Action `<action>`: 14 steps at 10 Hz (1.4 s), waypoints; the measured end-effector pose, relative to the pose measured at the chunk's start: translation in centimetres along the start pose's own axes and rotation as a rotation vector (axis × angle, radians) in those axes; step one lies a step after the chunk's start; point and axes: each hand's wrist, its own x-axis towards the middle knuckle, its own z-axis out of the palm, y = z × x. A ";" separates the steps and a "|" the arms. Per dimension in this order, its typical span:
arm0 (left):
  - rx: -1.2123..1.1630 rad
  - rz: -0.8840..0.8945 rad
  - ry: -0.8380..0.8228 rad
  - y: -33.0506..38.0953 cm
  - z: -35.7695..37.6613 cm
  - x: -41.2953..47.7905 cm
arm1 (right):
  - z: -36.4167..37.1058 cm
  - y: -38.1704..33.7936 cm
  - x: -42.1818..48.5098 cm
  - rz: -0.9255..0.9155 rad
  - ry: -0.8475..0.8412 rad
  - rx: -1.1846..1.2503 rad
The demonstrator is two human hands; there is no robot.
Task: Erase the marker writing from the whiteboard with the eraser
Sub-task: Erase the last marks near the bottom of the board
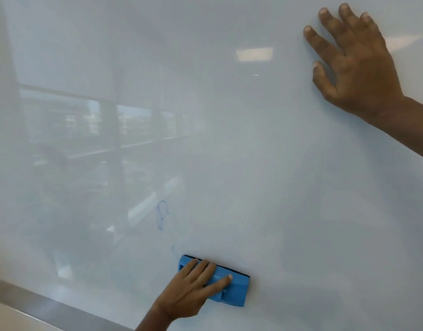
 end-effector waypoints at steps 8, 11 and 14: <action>-0.314 -1.190 0.230 0.6 -0.8 1.9 | 0.1 -0.1 0.0 -0.031 0.048 -0.010; -0.226 -1.292 0.614 -11.6 -4.7 11.0 | 0.0 -0.3 0.0 -0.023 0.036 -0.001; -0.260 -1.622 0.601 -8.2 -2.0 6.3 | 0.0 -0.3 -0.1 -0.021 0.036 -0.006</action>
